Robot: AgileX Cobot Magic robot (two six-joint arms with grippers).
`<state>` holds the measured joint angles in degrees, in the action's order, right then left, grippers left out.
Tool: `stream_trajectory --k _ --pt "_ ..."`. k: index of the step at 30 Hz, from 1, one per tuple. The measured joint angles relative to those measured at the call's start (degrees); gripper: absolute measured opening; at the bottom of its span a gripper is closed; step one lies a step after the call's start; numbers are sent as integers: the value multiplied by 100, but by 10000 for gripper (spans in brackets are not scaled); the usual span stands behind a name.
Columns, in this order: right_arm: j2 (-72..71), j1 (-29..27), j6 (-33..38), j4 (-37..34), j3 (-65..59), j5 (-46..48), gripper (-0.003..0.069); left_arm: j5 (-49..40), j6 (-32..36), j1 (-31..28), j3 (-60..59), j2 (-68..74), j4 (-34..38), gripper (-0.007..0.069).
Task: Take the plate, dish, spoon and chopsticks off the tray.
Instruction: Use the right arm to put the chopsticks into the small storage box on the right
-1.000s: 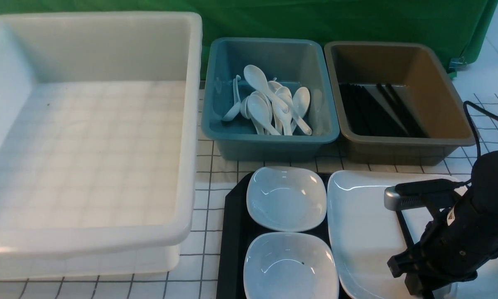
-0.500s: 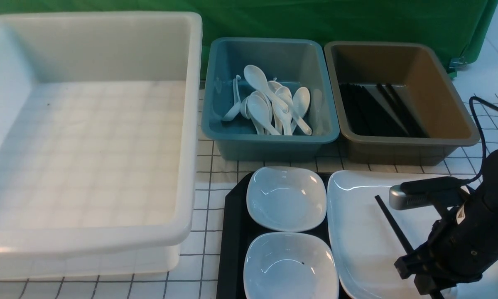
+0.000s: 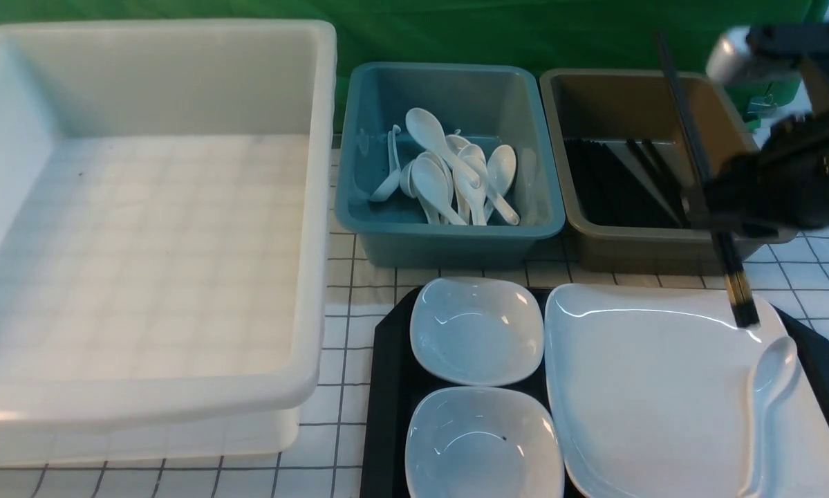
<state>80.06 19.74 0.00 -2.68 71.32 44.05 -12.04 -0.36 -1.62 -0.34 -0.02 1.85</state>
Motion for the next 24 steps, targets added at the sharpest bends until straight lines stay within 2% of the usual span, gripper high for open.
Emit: stream_trajectory --k 6,9,16,21,24 --pt "1112 -333 0 64 1145 -664 125 0 0 0 0 0 0 22" --pt "2010 -642 0 83 1613 -1470 125 0 0 0 0 0 0 22" --pt "3178 -862 0 96 1748 -2688 135 0 0 0 0 0 0 22" --pt "3703 -877 -33 96 1753 -2790 165 0 0 0 0 0 0 22" --pt "3864 -877 -221 96 1753 -2675 220 0 0 0 0 0 0 22"
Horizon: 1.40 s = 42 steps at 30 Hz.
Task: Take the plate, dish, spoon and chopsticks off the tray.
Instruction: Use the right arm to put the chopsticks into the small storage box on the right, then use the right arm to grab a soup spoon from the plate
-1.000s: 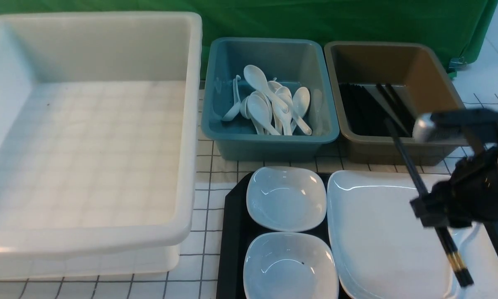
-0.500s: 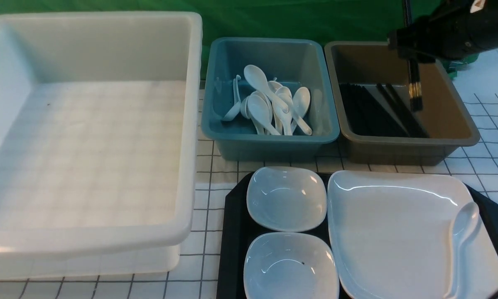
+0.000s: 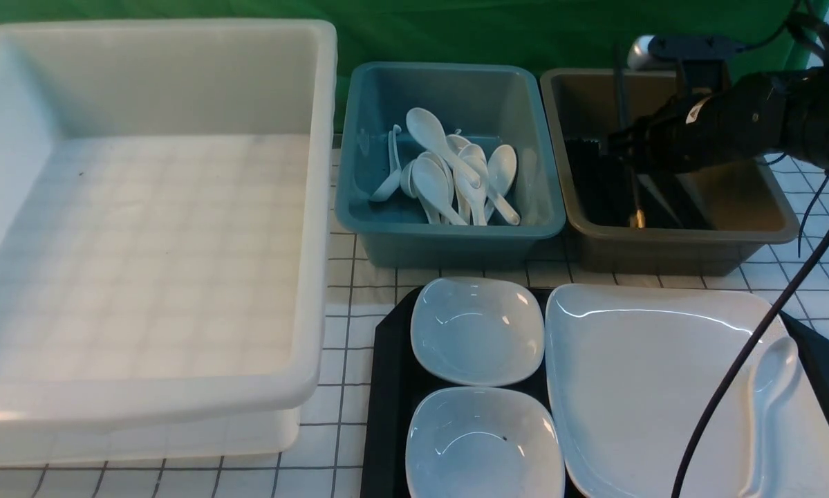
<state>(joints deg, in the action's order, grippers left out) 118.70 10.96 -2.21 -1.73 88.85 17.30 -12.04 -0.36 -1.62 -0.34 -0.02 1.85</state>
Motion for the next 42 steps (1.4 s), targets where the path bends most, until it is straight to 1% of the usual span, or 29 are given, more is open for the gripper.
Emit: stream_trajectory --k 1,2,4,5,6,7,9,10,11,12,13,14,16,17,18,19,21,24,25,27,29,33,34,37,40,42 --pt "0 0 -19 0 0 14 220 0 0 0 0 0 0 22" --pt "0 0 -118 0 0 210 253 0 0 0 0 0 0 22" --pt "-25 0 -132 0 7 349 271 0 0 0 0 0 0 22" --pt "-96 0 -144 0 7 589 285 0 0 0 0 0 0 22" --pt "-111 0 -144 0 7 728 288 0 0 0 0 0 0 22" --pt "-278 0 -97 0 7 1146 293 0 0 0 0 0 0 22" --pt "-535 0 55 0 7 1546 286 0 0 0 0 0 0 22" --pt "-923 0 347 0 7 2085 246 0 0 0 0 0 0 22" --pt "-1067 0 432 0 7 2275 234 0 0 0 0 0 0 22" --pt "-1375 0 581 0 12 2650 188 0 0 0 0 0 0 22" --pt "-1582 0 652 0 12 2900 167 0 0 0 0 0 0 22" --pt "-1838 0 710 0 17 3281 122 0 0 0 0 0 0 22" --pt "-2314 0 740 0 4 3874 57 0 0 0 0 0 0 22" --pt "-2314 0 749 0 4 3939 50 0 0 0 0 0 0 22" --pt "-2667 0 762 0 -72 4378 22 0 0 0 0 0 0 22" --pt "-2967 0 726 0 -283 4795 12 0 0 0 0 0 0 22" --pt "-3323 0 614 0 -664 4963 8 0 0 0 0 0 0 22" --pt "-3858 0 313 0 -1477 4868 8 0 0 0 0 0 0 22" --pt "-4194 0 62 0 -2120 4574 9 0 0 0 0 0 0 22" --pt "-4495 0 -265 0 -2874 4087 21 0 0 0 0 0 0 22" --pt "-4673 0 -555 0 -3662 3528 48 0 0 0 0 0 0 22" --pt "-4616 0 -1033 0 -4685 2544 157 0 0 0 0 0 0 22" --pt "-4504 0 -1089 0 -4863 2405 204 0 0 0 0 0 0 22" --pt "-4132 0 -1144 0 -5018 2204 302 0 0 0 0 0 0 22" --pt "-3710 0 -1155 0 -5017 1887 356 0 0 0 0 0 0 22" --pt "-3449 0 -1155 0 -5017 1687 366 0 0 0 0 0 0 22"
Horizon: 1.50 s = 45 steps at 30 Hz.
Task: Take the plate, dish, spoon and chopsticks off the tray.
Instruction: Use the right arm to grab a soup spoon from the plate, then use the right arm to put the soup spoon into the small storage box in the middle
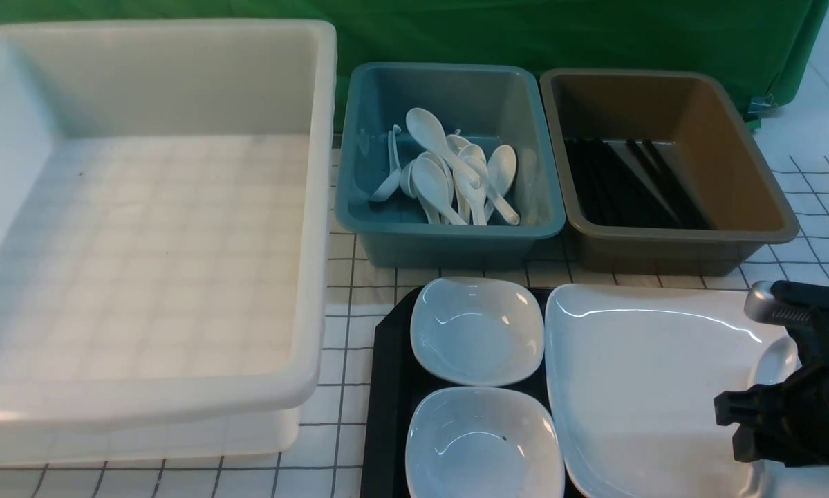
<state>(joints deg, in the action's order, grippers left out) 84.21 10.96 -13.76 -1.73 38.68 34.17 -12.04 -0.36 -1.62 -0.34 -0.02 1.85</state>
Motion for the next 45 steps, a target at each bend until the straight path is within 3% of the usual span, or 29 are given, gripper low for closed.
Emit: stream_trajectory --k 12,15,18,20,32,38,45 --pt "571 0 -85 86 125 -238 367 0 0 0 0 0 0 22" --pt "571 -5 -93 117 125 -263 282 0 0 0 0 0 0 22" --pt "573 -5 -53 123 125 -311 114 0 0 0 0 0 0 22" --pt "573 -5 -41 117 125 -310 63 0 0 0 0 0 0 22" --pt "-505 -5 65 -69 11 358 63 0 0 0 0 0 0 22" --pt "-1510 -5 960 -986 392 674 63 0 0 0 0 0 0 22" --pt "-1227 5 2842 -2320 2045 703 63 0 0 0 0 0 0 22"
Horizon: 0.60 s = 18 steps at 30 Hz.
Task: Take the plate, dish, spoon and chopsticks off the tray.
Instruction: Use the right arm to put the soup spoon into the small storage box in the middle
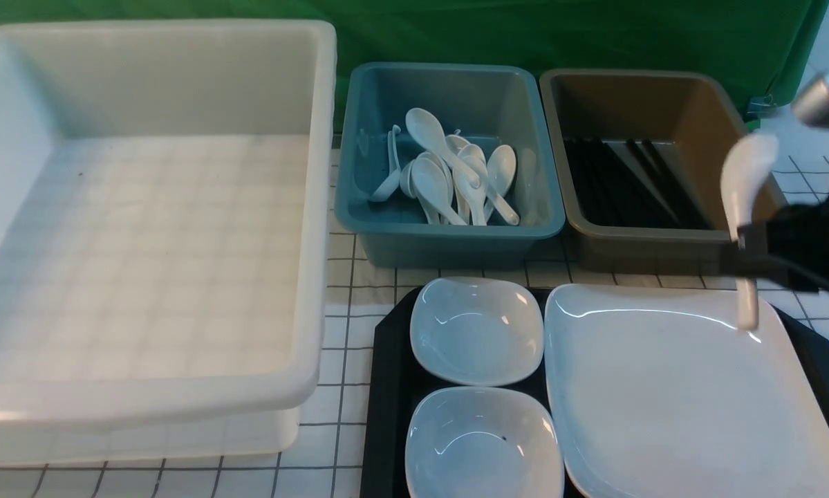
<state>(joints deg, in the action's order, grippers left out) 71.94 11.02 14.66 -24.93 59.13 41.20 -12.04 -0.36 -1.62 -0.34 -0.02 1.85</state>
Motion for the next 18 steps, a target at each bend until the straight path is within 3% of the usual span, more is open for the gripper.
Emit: stream_trajectory --k 7,13,18 --pt "1737 544 995 -252 1688 -112 63 0 0 0 0 0 0 22" --pt "3292 978 1251 -275 3105 -417 71 0 0 0 0 0 0 22" --pt "4516 1066 1257 -275 4166 -618 160 0 0 0 0 0 0 22"
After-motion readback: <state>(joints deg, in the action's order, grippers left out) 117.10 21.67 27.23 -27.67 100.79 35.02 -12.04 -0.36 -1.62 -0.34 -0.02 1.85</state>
